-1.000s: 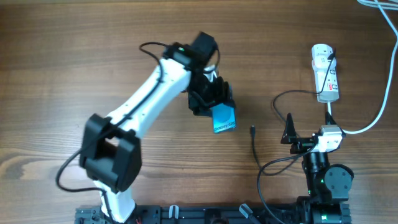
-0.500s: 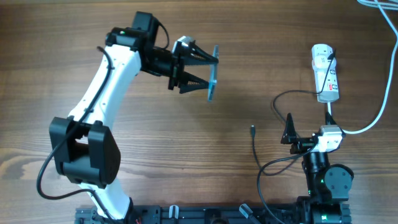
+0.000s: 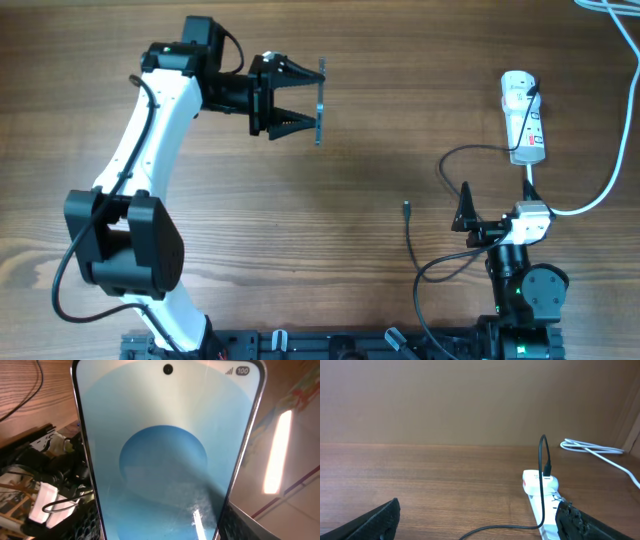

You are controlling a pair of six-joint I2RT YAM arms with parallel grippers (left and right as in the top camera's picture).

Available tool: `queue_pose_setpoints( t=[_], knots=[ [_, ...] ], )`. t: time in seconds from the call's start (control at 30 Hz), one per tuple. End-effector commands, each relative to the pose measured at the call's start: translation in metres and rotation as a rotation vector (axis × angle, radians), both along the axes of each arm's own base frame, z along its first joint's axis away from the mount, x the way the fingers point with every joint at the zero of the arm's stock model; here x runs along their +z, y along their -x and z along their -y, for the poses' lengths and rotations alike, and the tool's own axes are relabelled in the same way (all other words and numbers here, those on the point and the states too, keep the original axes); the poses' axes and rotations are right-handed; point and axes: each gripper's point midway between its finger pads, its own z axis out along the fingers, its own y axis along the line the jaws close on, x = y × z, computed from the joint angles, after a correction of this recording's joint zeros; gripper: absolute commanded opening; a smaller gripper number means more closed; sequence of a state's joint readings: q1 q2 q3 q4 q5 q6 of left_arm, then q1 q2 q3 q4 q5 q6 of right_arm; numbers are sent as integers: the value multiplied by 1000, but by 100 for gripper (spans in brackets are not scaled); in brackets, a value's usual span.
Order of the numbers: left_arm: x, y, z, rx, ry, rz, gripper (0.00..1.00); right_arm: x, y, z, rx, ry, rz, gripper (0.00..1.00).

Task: Plug charger to phone and switch on socket
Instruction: 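Lift the phone with the left gripper and stand it upright, then move the right gripper toward the phone held by the left gripper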

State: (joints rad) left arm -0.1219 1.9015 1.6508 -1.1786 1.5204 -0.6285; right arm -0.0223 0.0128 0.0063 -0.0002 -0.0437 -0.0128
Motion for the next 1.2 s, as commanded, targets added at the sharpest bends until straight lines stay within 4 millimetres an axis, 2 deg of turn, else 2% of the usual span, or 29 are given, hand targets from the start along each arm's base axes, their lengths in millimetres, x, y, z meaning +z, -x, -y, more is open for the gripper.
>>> queue_pose_setpoints(
  t=[0.0,0.23,1.17],
  knots=[
    [25,4,-3,1,52,-38,64,1,0,-1,4,11,6,100],
    [25,3,-4,4,39,-150,65,1,0,-1,4,11,6,100],
    [25,4,-3,3,40,-143,65,1,0,-1,4,11,6,100]
  ],
)
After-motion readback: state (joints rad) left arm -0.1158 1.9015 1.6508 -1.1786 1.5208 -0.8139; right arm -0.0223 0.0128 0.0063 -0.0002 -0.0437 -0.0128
